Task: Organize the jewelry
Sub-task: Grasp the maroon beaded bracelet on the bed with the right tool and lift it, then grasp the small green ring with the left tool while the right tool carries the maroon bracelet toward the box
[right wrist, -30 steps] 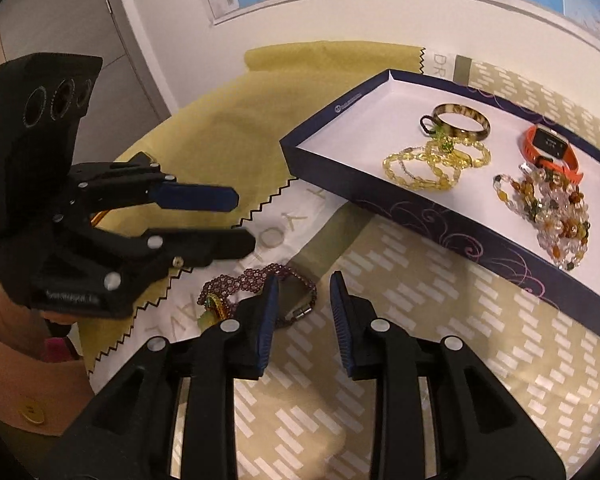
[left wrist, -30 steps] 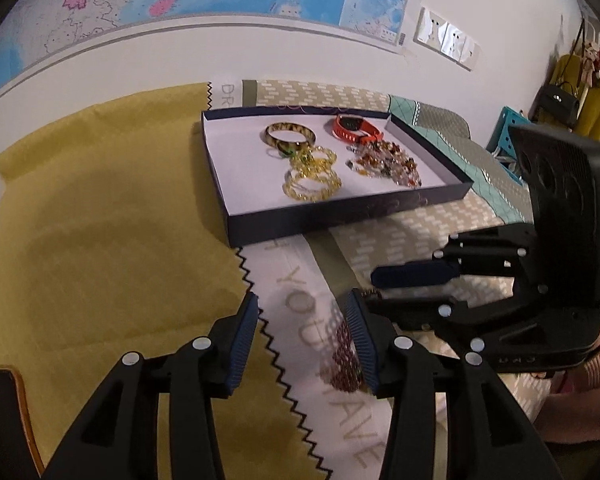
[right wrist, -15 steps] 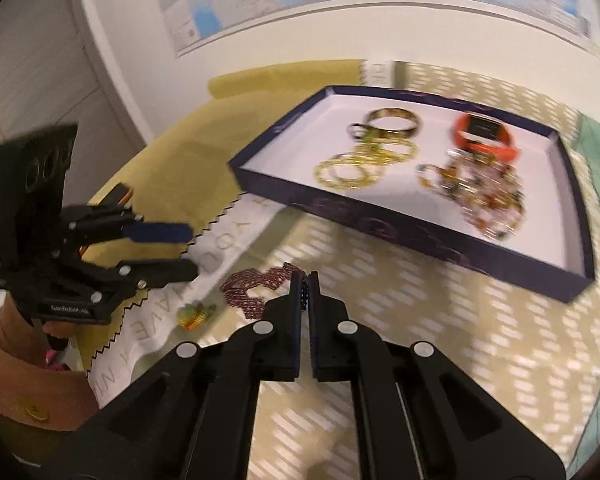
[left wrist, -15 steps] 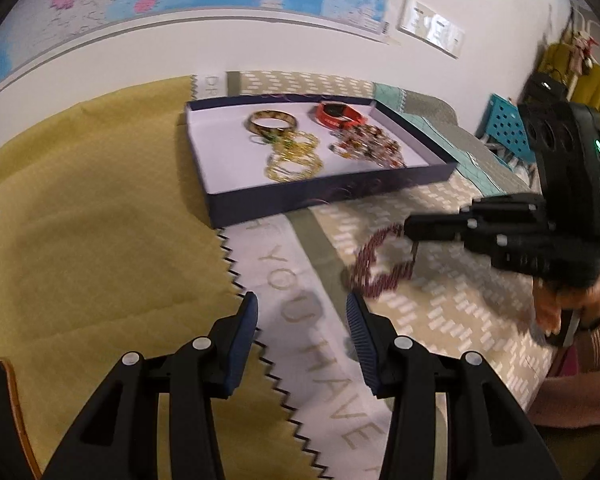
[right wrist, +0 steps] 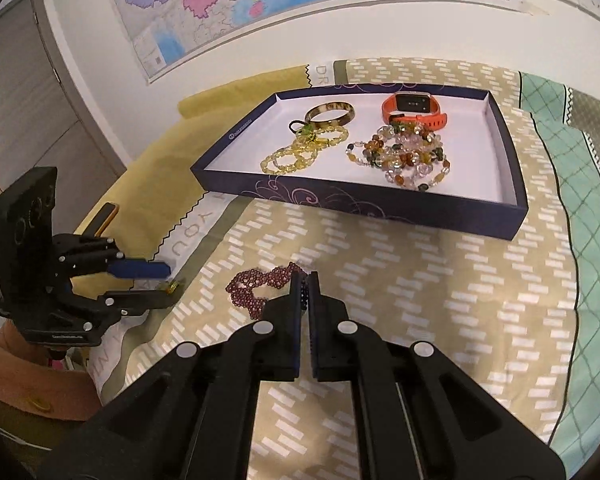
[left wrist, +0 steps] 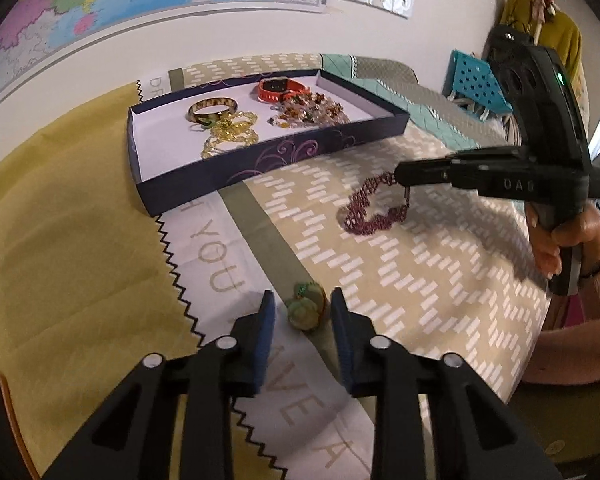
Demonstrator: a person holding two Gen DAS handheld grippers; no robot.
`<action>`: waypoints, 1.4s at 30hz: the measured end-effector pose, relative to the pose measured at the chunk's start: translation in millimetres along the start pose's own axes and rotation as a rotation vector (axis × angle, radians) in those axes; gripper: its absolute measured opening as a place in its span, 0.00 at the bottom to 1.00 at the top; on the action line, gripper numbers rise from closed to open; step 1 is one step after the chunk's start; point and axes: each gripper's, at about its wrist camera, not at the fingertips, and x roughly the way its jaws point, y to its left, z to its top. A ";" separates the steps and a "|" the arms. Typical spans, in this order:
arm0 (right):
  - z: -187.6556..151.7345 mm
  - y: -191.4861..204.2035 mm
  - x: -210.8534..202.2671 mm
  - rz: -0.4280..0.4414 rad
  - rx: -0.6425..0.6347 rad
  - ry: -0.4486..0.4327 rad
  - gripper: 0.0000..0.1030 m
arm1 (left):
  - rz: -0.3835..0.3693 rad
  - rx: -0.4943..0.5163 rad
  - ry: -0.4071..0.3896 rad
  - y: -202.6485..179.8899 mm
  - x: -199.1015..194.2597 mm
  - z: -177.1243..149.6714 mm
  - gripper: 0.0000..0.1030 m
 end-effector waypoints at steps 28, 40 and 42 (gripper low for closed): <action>15.2 10.0 -48.4 0.008 -0.008 -0.137 0.03 | -0.010 -0.039 -0.100 -11.2 -12.4 30.5 0.13; 35.9 12.1 -66.9 -0.022 -0.038 -0.196 0.03 | -0.022 -0.042 -0.147 -9.8 -13.3 57.8 0.13; 38.8 11.7 -68.4 -0.025 -0.041 -0.203 0.03 | -0.024 -0.040 -0.151 -9.3 -13.2 62.4 0.13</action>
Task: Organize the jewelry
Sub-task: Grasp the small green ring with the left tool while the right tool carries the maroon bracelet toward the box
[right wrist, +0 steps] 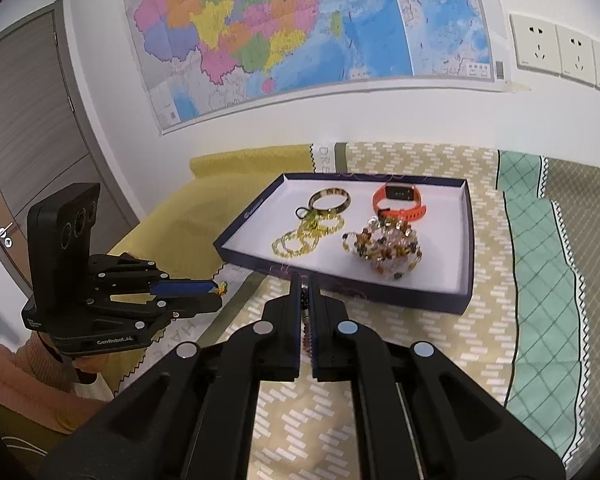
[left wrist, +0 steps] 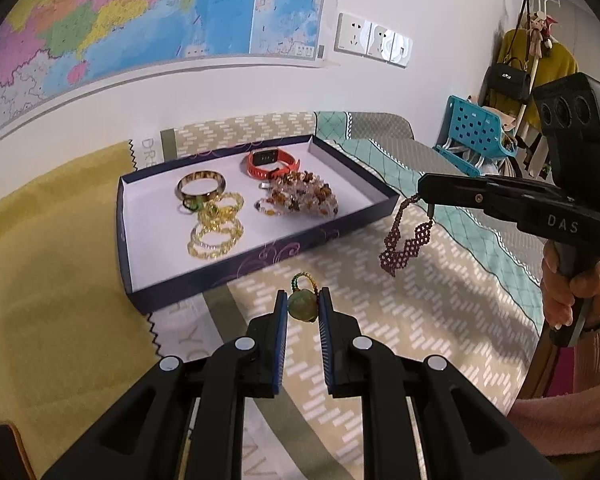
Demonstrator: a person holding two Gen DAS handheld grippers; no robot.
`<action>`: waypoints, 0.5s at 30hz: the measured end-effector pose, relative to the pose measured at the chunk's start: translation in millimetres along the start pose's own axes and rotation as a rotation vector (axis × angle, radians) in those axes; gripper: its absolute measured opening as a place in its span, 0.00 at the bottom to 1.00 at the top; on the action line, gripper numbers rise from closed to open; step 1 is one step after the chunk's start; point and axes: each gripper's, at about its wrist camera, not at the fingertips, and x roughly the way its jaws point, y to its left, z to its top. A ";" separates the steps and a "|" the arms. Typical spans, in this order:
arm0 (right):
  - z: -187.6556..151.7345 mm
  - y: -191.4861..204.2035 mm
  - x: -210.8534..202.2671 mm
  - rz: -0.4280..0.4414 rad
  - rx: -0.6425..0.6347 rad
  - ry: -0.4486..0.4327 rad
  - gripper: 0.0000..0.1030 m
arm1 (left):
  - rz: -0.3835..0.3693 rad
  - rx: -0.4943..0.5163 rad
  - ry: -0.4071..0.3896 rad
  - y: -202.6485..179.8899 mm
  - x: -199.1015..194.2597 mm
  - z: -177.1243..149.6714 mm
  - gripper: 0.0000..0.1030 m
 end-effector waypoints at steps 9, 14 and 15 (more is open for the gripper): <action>11.6 -2.8 2.0 0.002 -0.009 -0.013 0.03 | 0.008 0.002 -0.004 2.3 6.7 9.0 0.13; 17.6 -4.3 2.6 -0.001 -0.014 -0.022 0.03 | 0.010 -0.005 -0.009 5.7 8.7 15.2 0.13; 18.3 -4.9 2.5 -0.001 -0.015 -0.024 0.03 | 0.010 -0.007 -0.011 6.6 8.8 16.5 0.13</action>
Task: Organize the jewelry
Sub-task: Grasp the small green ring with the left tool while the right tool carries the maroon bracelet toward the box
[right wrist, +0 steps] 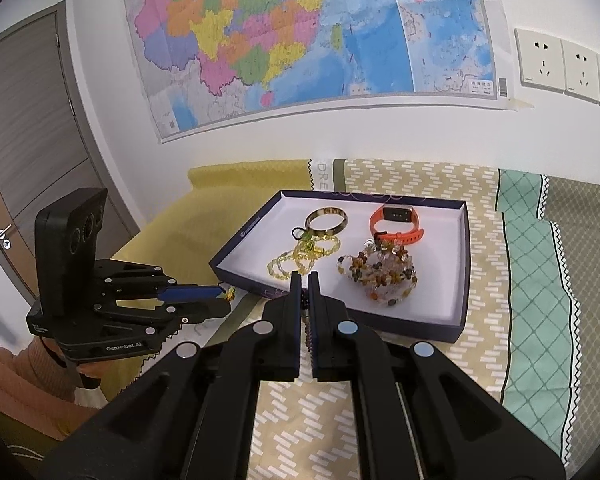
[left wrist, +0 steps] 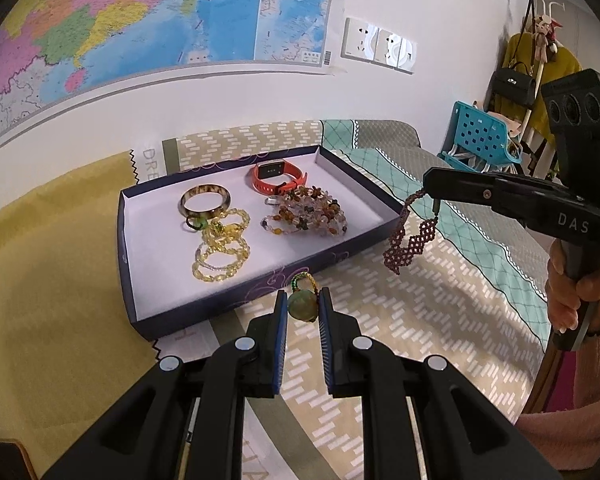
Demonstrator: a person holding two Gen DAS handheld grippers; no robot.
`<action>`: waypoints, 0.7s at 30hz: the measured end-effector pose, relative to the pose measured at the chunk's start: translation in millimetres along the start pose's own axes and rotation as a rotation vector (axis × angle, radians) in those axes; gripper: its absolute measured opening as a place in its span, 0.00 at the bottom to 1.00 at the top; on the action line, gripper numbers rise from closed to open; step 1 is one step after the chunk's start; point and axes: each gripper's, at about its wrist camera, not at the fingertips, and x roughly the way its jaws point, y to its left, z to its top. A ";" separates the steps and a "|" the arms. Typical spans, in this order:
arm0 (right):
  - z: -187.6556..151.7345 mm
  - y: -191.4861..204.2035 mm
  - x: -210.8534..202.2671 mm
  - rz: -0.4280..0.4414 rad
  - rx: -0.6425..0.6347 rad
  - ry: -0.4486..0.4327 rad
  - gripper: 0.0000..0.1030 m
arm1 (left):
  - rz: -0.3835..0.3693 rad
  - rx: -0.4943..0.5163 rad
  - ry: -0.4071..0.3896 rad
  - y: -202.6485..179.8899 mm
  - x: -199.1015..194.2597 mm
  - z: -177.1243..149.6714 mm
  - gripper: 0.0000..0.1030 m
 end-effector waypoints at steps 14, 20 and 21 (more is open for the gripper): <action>17.2 -10.4 10.8 -0.006 -0.006 -0.010 0.03 | 0.035 -0.013 -0.025 15.0 6.5 22.0 0.13; 23.8 -12.8 17.6 -0.012 -0.010 -0.013 0.03 | 0.045 -0.014 -0.023 18.4 12.8 27.4 0.13; 24.3 -12.9 18.2 -0.011 -0.012 -0.013 0.03 | 0.048 -0.015 -0.022 18.9 13.8 28.1 0.13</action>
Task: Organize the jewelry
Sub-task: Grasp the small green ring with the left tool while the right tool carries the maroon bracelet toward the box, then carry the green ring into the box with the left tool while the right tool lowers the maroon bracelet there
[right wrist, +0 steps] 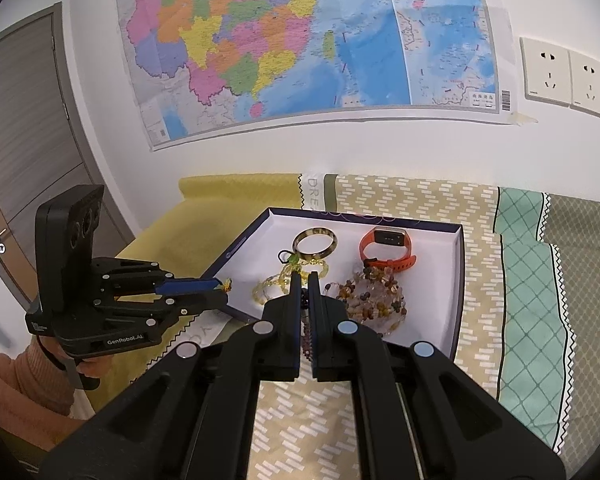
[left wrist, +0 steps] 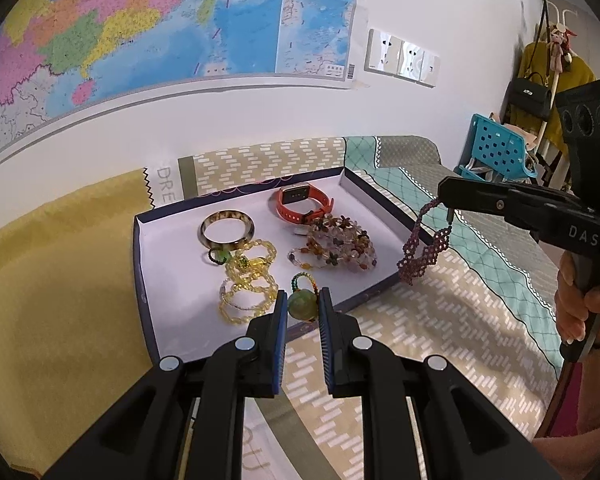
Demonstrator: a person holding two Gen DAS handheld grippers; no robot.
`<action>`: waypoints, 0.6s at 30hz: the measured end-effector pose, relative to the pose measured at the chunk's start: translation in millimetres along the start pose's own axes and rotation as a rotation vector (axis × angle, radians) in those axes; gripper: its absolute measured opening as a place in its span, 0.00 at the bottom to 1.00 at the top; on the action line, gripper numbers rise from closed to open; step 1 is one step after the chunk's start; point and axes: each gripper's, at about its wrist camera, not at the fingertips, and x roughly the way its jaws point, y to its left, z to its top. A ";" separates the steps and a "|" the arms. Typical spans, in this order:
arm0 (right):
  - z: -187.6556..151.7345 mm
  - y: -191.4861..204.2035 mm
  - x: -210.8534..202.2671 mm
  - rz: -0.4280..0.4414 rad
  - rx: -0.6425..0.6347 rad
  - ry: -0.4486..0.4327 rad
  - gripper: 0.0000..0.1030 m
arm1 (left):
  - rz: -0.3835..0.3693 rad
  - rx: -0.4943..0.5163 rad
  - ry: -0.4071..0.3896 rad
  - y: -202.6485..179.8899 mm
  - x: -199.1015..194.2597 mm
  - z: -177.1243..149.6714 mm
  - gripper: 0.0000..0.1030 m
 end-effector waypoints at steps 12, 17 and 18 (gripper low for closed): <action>7.0 -6.7 15.9 0.000 0.009 0.011 0.03 | 0.016 -0.002 0.012 5.1 14.1 9.9 0.13; 9.2 -9.7 23.4 -0.001 0.011 0.019 0.03 | 0.024 -0.002 0.023 6.1 21.4 12.5 0.13; 9.5 -10.3 24.8 -0.001 0.012 0.021 0.03 | 0.026 -0.002 0.026 6.3 23.2 13.2 0.13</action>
